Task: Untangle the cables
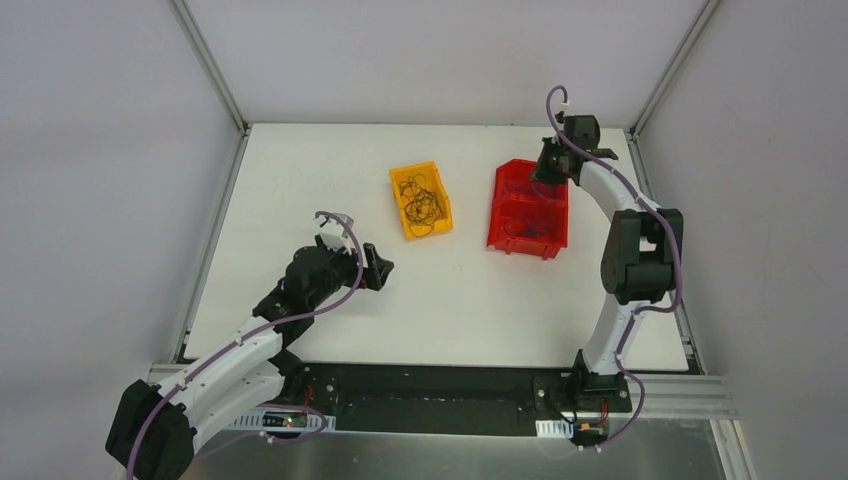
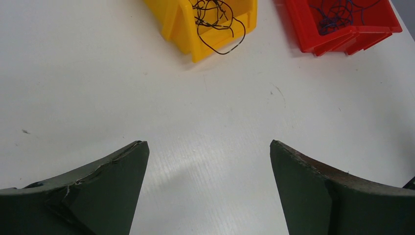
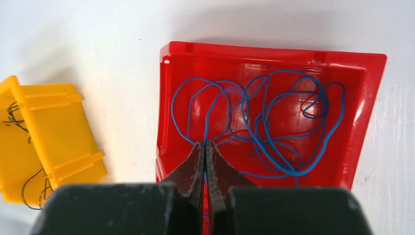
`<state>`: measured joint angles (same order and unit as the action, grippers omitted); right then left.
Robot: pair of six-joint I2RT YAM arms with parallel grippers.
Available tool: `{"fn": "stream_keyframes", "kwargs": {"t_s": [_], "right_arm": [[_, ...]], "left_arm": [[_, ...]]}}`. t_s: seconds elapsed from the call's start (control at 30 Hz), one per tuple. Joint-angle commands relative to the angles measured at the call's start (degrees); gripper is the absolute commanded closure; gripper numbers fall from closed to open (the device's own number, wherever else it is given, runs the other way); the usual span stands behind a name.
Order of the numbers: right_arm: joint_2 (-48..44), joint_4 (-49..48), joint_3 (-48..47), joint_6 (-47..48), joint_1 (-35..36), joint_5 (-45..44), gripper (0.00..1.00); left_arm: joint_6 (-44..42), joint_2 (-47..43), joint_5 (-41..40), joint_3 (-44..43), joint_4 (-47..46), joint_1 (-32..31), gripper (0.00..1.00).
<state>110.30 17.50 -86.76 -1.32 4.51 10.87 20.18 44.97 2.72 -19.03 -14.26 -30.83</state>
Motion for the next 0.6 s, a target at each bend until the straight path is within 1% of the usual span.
{"fn": "stream_keyframes", "kwargs": {"t_s": [0.0, 0.1, 0.2, 0.33, 0.43, 0.57], "right_arm": [[-5.9, -0.4, 1.7, -2.9, -0.1, 0.2, 1.00], [-5.6, 0.2, 2.6, -4.1, -0.6, -1.7, 1.00], [-4.6, 2.2, 1.8, -5.2, -1.4, -1.5, 1.00], [-4.5, 2.5, 1.9, -5.9, -1.6, -1.7, 1.00], [-1.9, 3.9, -0.7, -6.3, -2.2, -1.7, 1.00], [3.0, 6.0, -7.0, -6.7, -2.5, -1.4, 1.00]], "left_arm": [[-0.8, -0.9, -0.3, -1.1, -1.1, -0.4, 0.01], [-0.8, -1.0, -0.3, -1.1, -1.1, -0.4, 0.01], [-0.8, -0.8, -0.1, -1.1, -1.1, -0.4, 0.01], [-0.8, -0.5, 0.1, -1.3, -1.2, -0.4, 0.01], [-0.8, -0.6, -0.1, -1.2, -1.2, -0.4, 0.01], [-0.9, -0.4, 0.0, -1.2, -1.2, -0.4, 0.01]]}}
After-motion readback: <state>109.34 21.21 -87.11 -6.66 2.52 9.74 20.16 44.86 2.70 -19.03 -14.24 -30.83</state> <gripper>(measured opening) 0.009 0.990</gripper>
